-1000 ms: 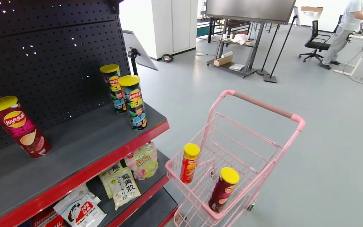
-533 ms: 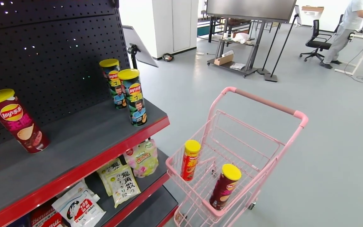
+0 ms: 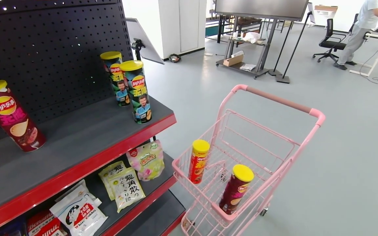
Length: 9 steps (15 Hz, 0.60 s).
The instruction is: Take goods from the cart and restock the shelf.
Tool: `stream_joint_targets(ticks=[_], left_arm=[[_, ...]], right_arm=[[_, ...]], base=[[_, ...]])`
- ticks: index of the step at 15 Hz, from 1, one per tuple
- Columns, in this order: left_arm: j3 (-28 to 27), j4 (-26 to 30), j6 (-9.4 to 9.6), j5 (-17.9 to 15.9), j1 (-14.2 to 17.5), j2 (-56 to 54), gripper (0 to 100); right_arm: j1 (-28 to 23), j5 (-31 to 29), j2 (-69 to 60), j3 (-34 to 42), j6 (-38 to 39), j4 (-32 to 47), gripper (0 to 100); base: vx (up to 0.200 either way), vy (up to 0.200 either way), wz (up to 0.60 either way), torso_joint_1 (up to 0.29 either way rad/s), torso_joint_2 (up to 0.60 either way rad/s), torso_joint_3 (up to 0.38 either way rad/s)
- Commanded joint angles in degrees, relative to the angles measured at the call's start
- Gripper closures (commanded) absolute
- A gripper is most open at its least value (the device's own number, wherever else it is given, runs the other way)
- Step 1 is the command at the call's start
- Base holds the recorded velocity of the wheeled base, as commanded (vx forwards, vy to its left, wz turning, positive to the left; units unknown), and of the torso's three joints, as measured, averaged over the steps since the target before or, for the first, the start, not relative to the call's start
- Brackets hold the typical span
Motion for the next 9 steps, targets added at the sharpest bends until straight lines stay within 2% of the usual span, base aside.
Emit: stream_joint_targets(ticks=[1, 9], left_arm=[[0.00, 0.01, -0.03, 0.02, 0.01, 0.05, 0], [0.00, 0.01, -0.03, 0.02, 0.01, 0.05, 0]], right_arm=[[0.01, 0.04, -0.02, 0.02, -0.01, -0.01, 0], [0.01, 0.04, -0.02, 0.02, -0.01, -0.01, 0]], base=[[0.000, 0.000, 0.00, -0.134, 0.35, 0.207], [0.000, 0.000, 0.00, -0.147, 0.38, 0.224]])
